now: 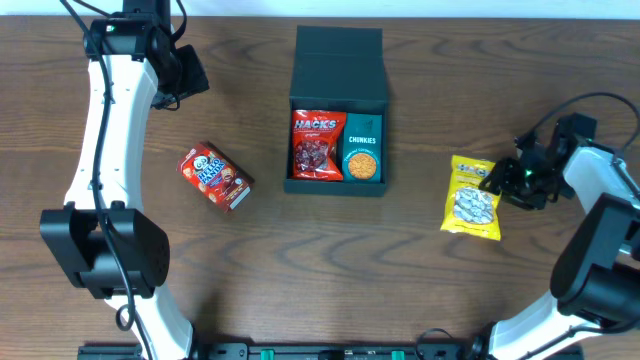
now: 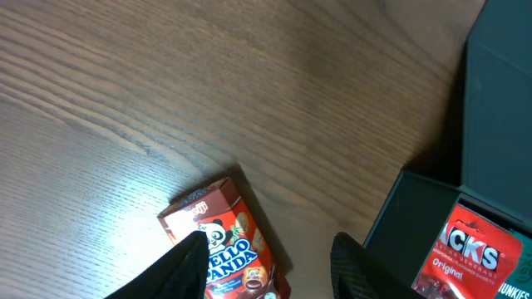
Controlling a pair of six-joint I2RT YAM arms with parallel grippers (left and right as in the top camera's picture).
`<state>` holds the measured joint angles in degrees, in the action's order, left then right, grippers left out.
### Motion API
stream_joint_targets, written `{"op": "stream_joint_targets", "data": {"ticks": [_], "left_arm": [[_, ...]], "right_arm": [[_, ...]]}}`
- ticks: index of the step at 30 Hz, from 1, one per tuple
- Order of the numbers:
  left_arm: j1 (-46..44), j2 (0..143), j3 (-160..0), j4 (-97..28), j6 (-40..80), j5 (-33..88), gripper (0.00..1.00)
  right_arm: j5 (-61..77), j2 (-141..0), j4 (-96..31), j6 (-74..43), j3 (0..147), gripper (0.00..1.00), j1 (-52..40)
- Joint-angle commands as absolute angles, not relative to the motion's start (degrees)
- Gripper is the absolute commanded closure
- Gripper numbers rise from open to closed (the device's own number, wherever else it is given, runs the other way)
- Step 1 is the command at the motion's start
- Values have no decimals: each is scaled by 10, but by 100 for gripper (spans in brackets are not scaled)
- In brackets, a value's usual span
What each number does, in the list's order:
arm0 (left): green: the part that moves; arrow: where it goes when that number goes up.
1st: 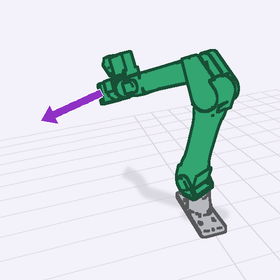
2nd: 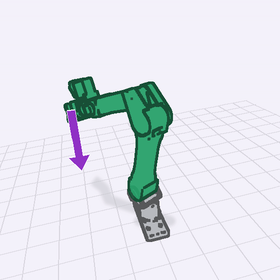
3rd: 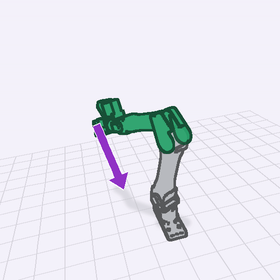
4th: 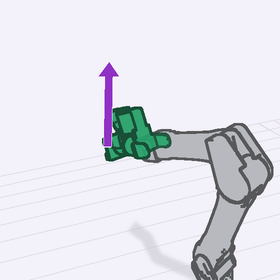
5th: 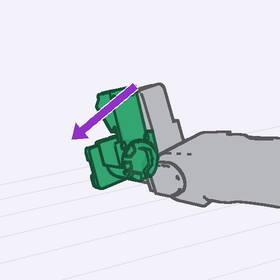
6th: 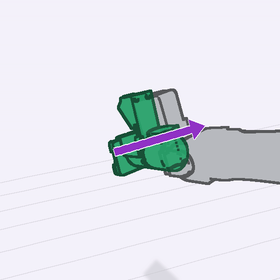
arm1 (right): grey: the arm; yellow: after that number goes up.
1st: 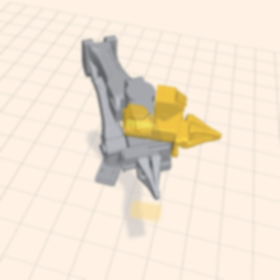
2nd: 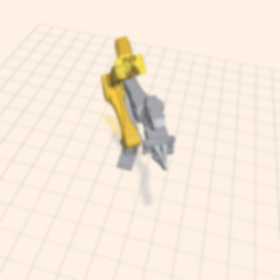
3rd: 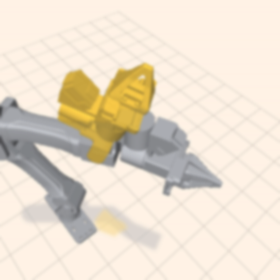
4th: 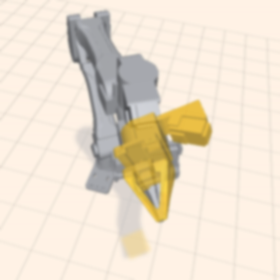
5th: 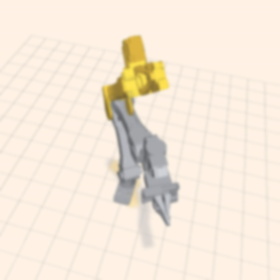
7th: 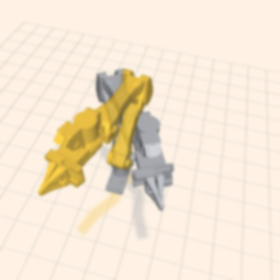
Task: Pack container
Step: 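Lower right gripper onto the yellow Hacks bag and grasp it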
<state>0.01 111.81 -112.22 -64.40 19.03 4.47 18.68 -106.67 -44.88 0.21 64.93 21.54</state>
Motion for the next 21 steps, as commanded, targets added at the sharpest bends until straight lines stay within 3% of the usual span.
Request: {"op": "stream_joint_targets", "data": {"ticks": [1,7,21], "left_arm": [[4,1120,-1127,-645,182,39,51],[4,1120,-1127,-645,182,39,51],[4,1120,-1127,-642,182,39,51]], "right_arm": [[198,-1080,-447,3,648,67,206],[198,-1080,-444,3,648,99,206],[339,-1073,-470,-13,717,98,195]]}}
